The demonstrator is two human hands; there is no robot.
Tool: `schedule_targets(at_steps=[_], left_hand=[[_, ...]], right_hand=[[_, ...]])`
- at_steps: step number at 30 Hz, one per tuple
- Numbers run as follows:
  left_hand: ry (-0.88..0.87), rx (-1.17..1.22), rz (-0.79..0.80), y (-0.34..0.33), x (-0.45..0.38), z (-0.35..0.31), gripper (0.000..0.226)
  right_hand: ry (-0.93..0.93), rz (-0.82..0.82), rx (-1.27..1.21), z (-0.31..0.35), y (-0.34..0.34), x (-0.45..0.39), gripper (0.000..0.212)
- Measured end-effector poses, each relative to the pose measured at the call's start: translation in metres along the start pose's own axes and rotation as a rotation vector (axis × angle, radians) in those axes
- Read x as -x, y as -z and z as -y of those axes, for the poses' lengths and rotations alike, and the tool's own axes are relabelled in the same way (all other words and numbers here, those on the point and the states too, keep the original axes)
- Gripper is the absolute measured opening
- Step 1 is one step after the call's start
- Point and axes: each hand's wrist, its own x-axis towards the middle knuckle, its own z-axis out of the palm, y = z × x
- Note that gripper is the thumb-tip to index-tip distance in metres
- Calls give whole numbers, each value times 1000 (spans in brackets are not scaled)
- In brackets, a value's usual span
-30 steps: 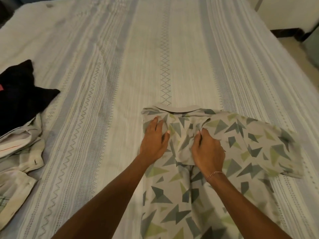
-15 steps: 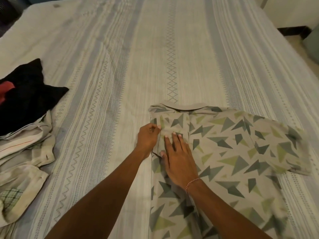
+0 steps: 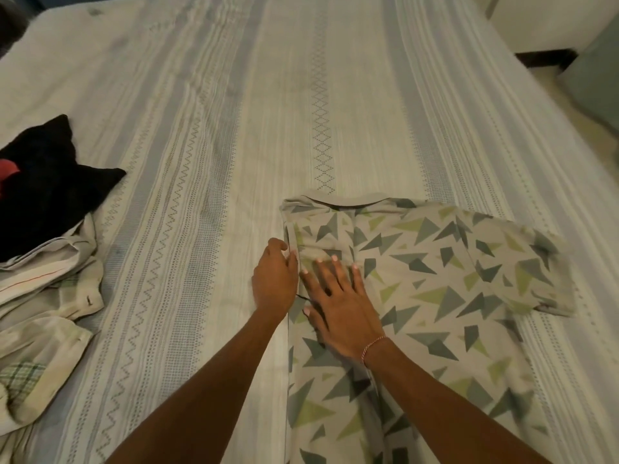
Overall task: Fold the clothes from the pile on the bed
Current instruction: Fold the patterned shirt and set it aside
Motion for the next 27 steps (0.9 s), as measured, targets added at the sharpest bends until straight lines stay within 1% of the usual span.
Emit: schedule_targets(at_steps=[3, 4, 7, 10, 12, 13, 16, 19, 21, 22, 23, 25, 27], left_hand=[[-319, -335, 179, 3, 9, 14, 32], [-376, -432, 213, 6, 12, 16, 36], [-391, -600, 259, 14, 20, 12, 46], [-402, -705, 255, 22, 42, -1, 51], [-451, -695, 255, 24, 64, -10, 54], [-486, -677, 286, 24, 77, -14, 56], [-595, -610, 380, 18, 121, -32, 59], [-604, -541, 500, 0, 157, -49, 64], [-610, -574, 602, -20, 182, -52, 71], [-597, -587, 617, -29, 192, -51, 73], [-577, -592, 599, -37, 200, -48, 73], [-547, -595, 491, -52, 212, -47, 70], [-577, -593, 398, -61, 218, -55, 67]], right_hand=[[18, 29, 24, 4, -7, 21, 62], [-1, 34, 10, 5, -8, 29, 62], [-32, 47, -30, 7, -9, 58, 61], [-53, 69, -71, 8, -7, 96, 61], [-83, 85, -125, 7, -5, 119, 66], [-100, 92, -144, 5, -4, 131, 68], [-193, 94, -161, 0, 0, 175, 64], [-367, 72, -127, -13, 3, 215, 67], [-479, 73, -107, -28, -4, 249, 67], [-507, 64, -89, -35, -9, 266, 66], [-526, 44, -71, -40, -14, 282, 64], [-542, -1, -73, -47, -23, 312, 64], [-567, -57, -98, -49, -24, 332, 62]])
